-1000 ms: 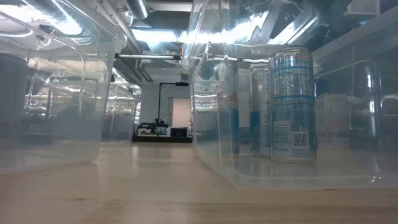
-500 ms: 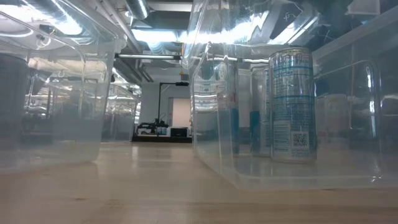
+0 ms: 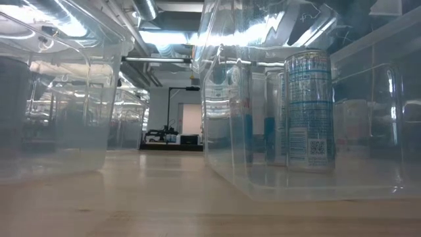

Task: Sort soda cans
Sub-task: Put the blue soda can into the bottom right transparent bin

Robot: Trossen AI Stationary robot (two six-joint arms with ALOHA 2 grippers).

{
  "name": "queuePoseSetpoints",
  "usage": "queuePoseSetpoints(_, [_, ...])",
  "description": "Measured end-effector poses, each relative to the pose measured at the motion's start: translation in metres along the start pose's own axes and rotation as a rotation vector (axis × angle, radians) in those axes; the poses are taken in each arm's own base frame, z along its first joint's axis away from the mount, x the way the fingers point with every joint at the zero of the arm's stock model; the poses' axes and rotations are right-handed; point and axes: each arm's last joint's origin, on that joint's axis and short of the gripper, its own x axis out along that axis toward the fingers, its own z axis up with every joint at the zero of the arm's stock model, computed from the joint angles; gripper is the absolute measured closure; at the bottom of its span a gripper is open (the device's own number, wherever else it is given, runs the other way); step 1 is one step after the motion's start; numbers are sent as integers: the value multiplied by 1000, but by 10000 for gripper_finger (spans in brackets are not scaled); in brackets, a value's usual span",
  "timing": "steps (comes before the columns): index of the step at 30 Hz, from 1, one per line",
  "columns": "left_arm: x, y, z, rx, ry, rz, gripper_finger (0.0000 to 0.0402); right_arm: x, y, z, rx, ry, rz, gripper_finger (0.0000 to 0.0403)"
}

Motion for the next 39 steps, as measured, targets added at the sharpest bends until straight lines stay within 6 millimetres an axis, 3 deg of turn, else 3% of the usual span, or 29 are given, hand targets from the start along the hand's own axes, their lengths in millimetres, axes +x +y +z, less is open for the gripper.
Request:
queuePoseSetpoints(12, [60,-1,-5,111,134,-64,169,0,1,0,4,-18,36,98])
queuePoseSetpoints(31, [158,5,-39,229,439,-132,163,0,1,1,5,-23,42,98])
queuePoseSetpoints(39, [173,8,-43,225,461,-119,161,0,1,0,3,-20,43,98])
